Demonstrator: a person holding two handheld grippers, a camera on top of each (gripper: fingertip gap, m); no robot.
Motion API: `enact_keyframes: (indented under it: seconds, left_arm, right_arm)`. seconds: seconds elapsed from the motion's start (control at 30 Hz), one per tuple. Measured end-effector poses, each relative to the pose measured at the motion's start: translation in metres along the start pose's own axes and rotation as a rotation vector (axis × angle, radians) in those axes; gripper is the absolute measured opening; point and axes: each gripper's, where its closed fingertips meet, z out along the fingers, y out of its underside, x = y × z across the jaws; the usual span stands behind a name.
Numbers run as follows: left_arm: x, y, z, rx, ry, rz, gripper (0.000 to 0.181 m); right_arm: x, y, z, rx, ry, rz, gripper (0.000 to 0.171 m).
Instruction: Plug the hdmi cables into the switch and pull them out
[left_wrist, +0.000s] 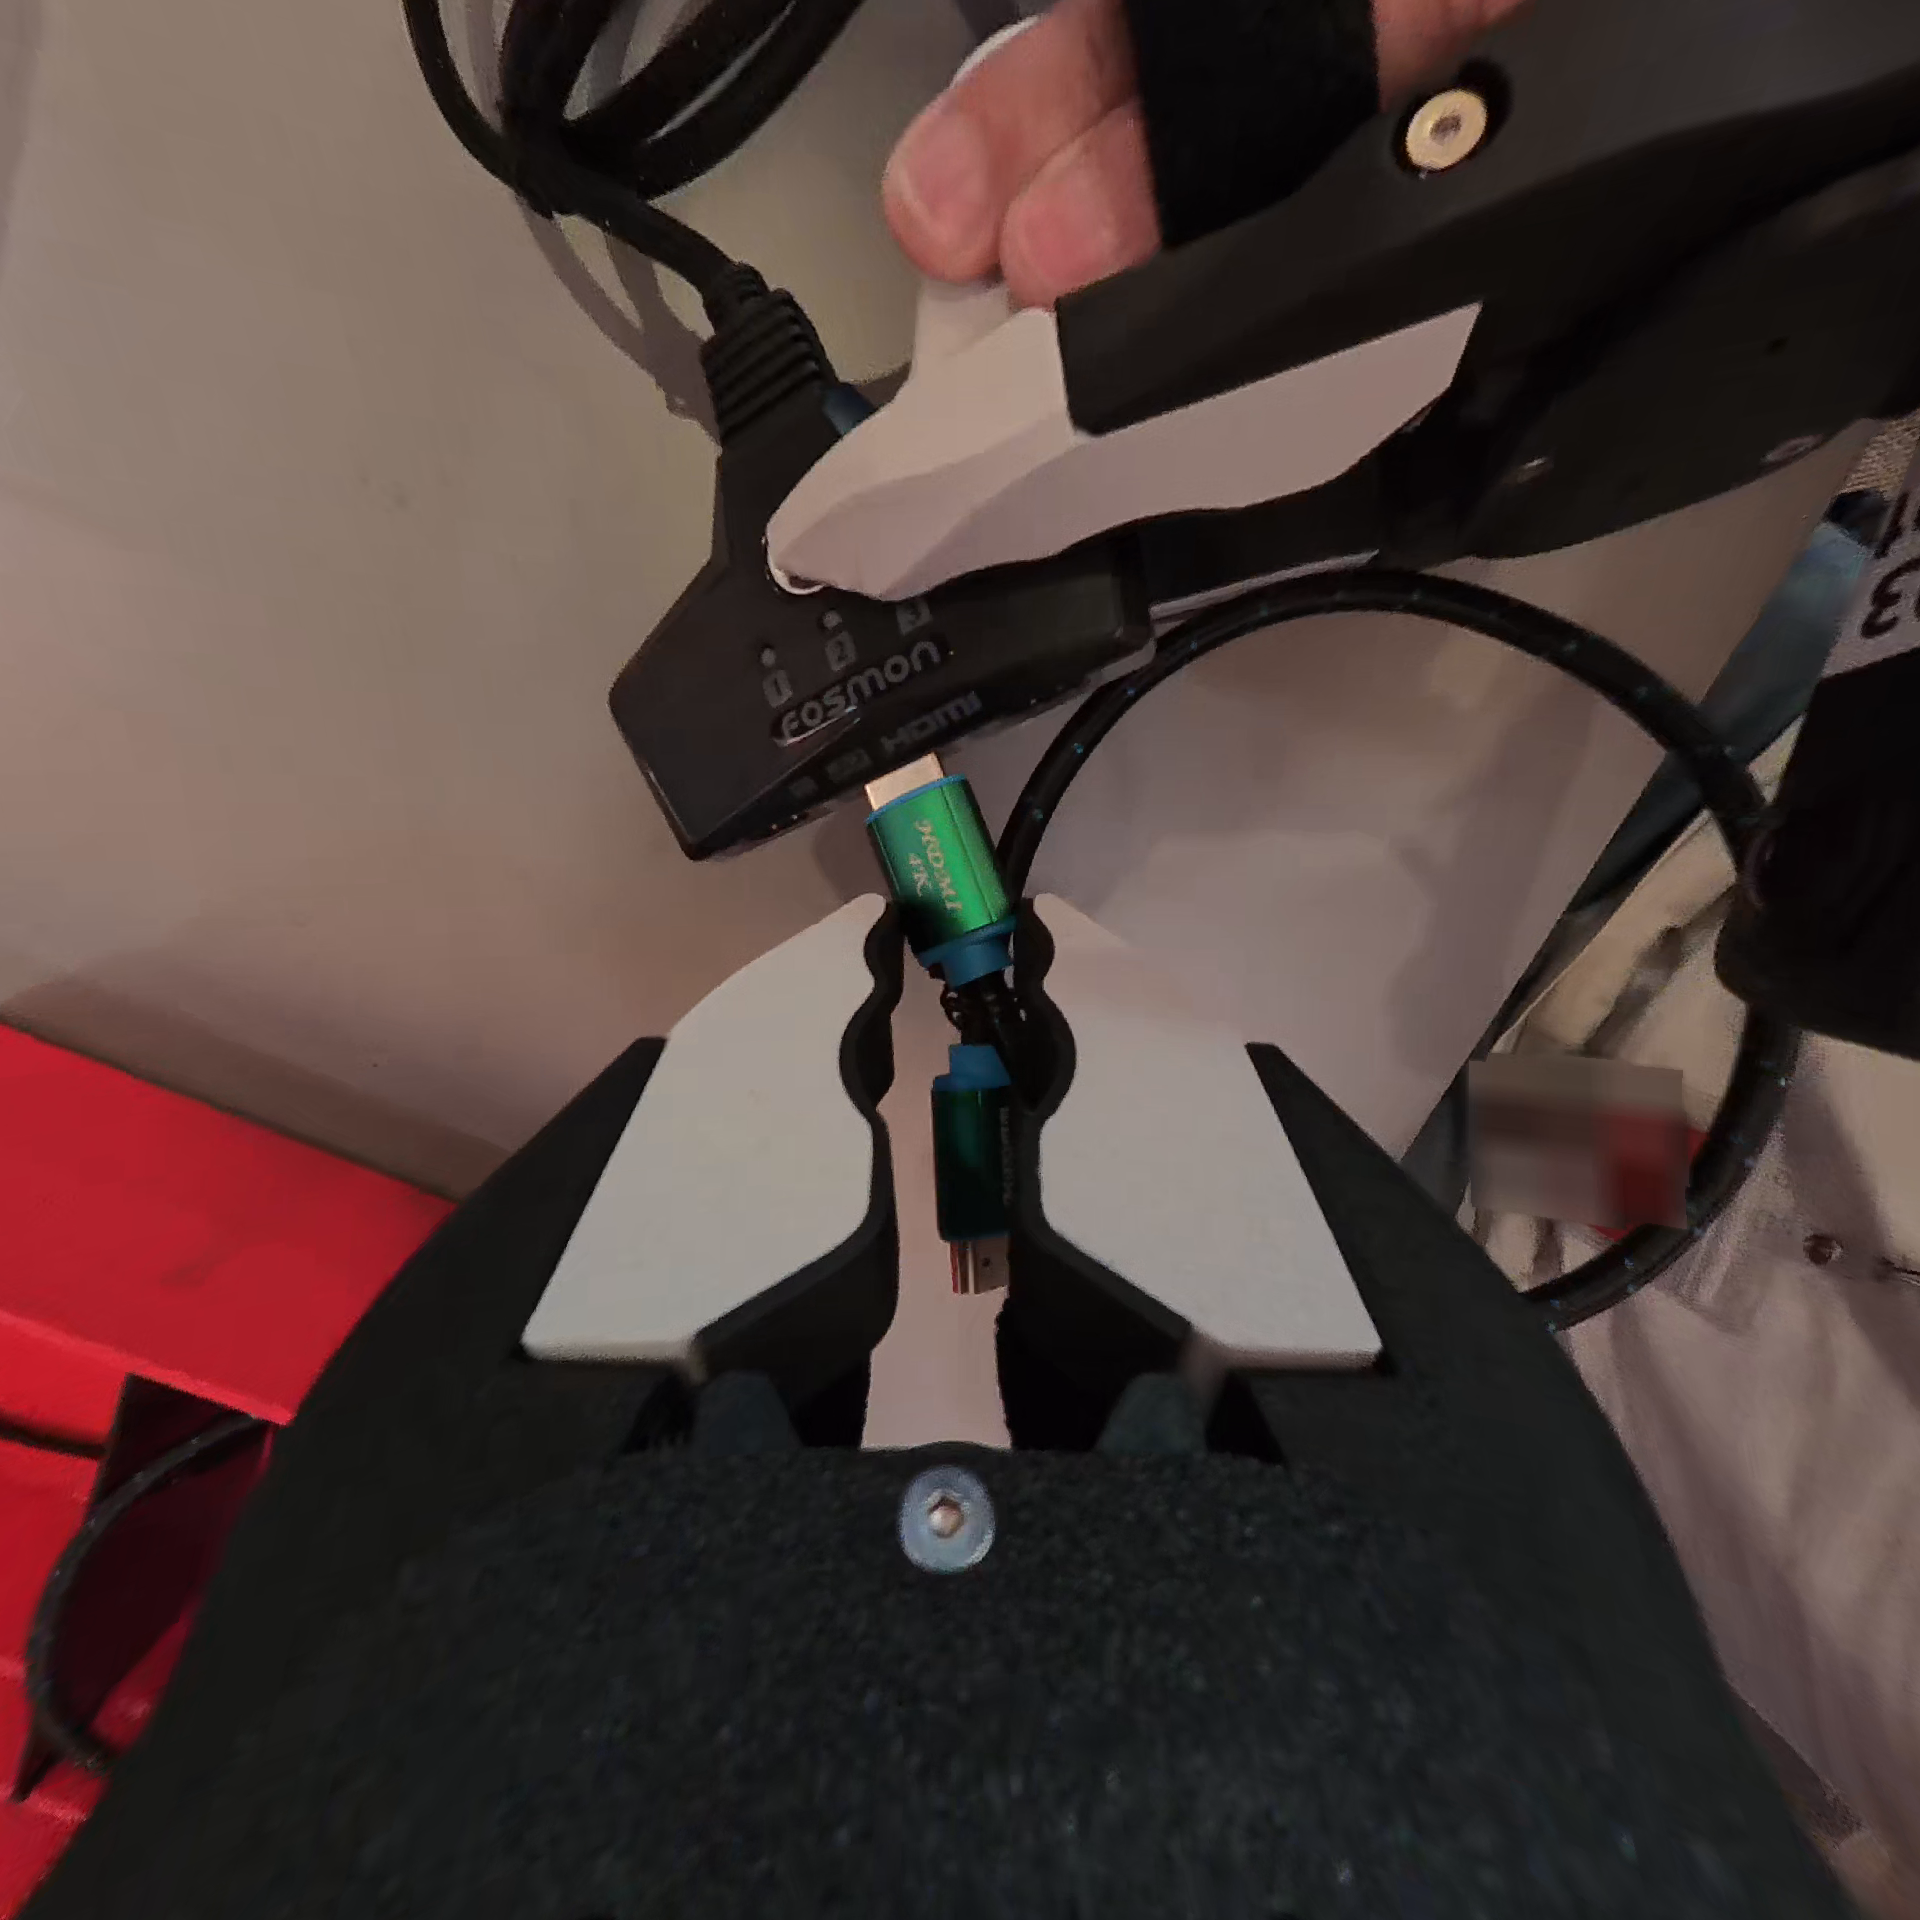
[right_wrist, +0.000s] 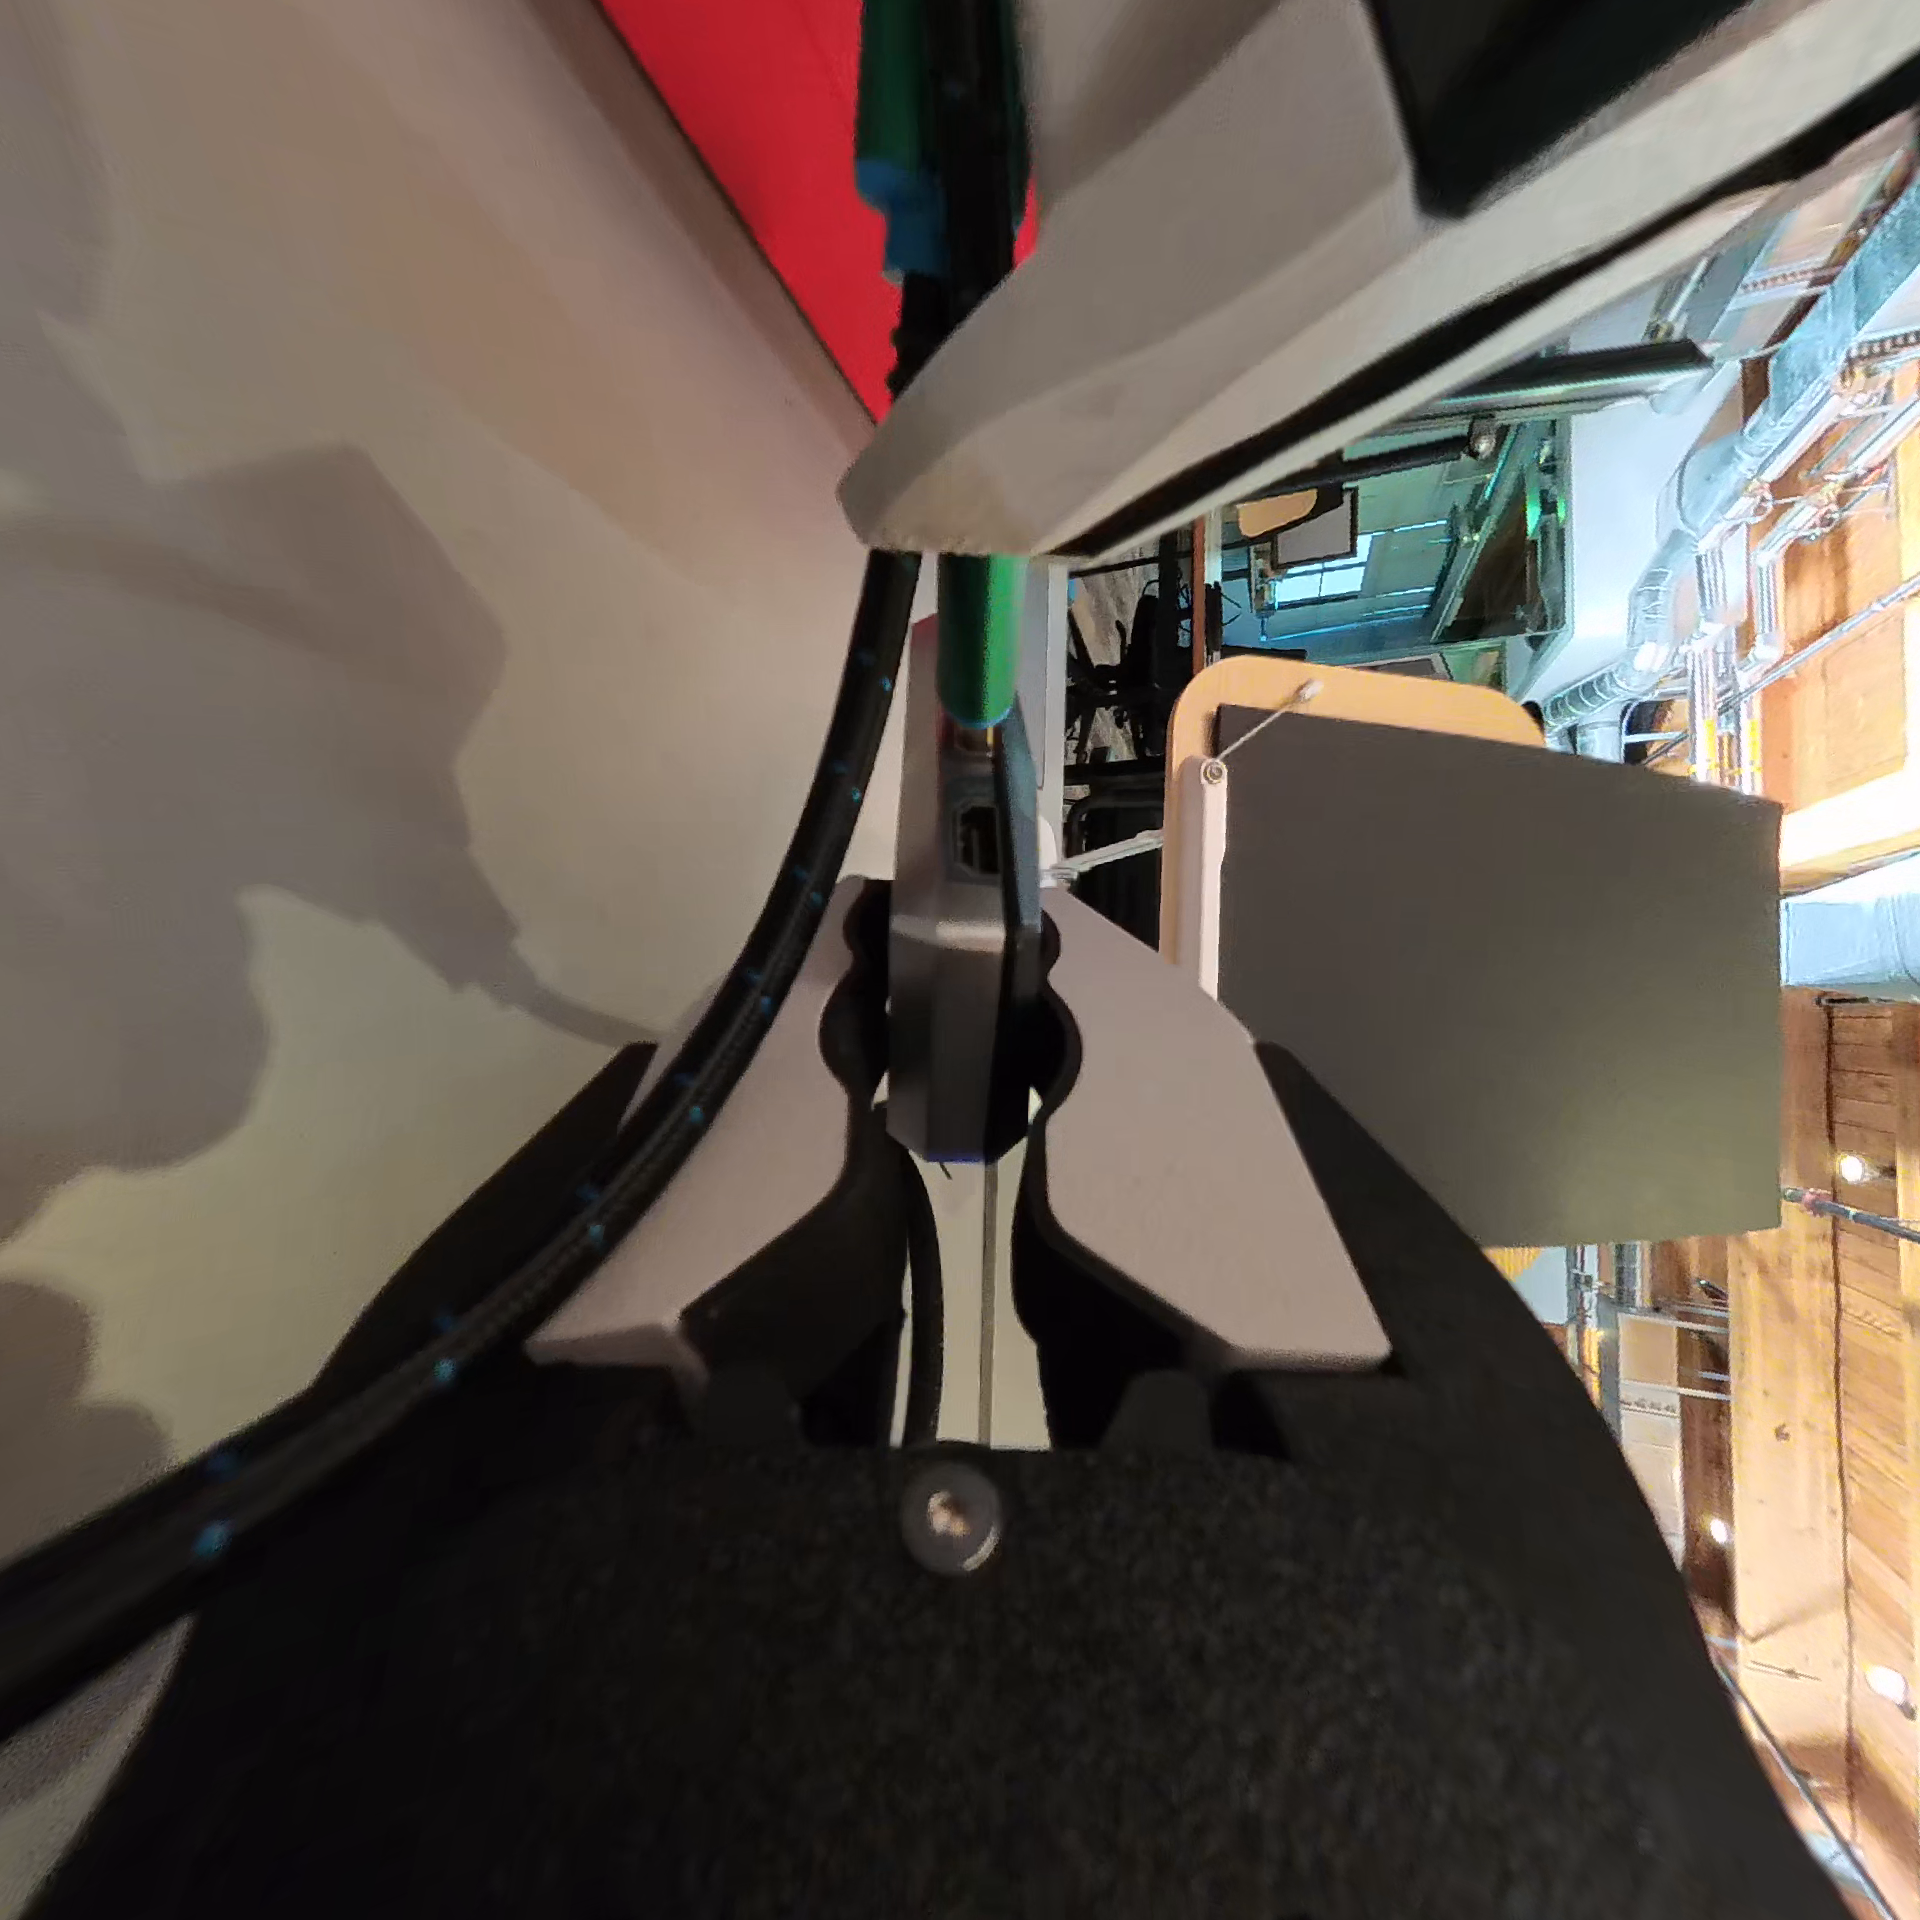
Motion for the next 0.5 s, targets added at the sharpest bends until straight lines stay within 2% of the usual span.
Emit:
enact_keyframes:
  seconds: [0.33, 0.5]
  left_arm:
    - [-0.005, -0.008, -0.004, 0.227, 0.022, -0.103, 0.019]
    - [0.002, -0.018, -0.012, 0.466, 0.054, -0.215, 0.021]
  right_arm:
    - [0.010, 0.002, 0.003, 0.019, 0.027, 0.051, 0.021]
    - [0.019, 0.007, 0.000, 0.059, 0.067, 0.017, 0.022]
